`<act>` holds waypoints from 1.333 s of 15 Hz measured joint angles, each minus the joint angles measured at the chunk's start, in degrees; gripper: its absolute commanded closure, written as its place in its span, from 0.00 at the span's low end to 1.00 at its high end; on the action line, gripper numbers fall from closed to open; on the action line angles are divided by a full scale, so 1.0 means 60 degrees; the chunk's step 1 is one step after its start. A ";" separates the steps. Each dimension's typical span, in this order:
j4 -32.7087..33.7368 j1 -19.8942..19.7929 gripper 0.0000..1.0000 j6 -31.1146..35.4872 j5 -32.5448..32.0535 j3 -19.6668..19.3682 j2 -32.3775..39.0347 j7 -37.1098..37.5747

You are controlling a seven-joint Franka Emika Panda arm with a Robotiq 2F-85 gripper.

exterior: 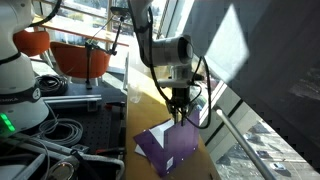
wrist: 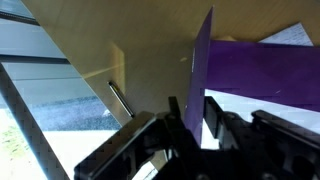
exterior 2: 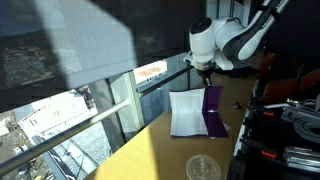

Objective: Close the file

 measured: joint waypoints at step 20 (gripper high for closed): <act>-0.0098 -0.1628 0.00 -0.1092 0.7268 -0.0251 -0.1299 -0.3565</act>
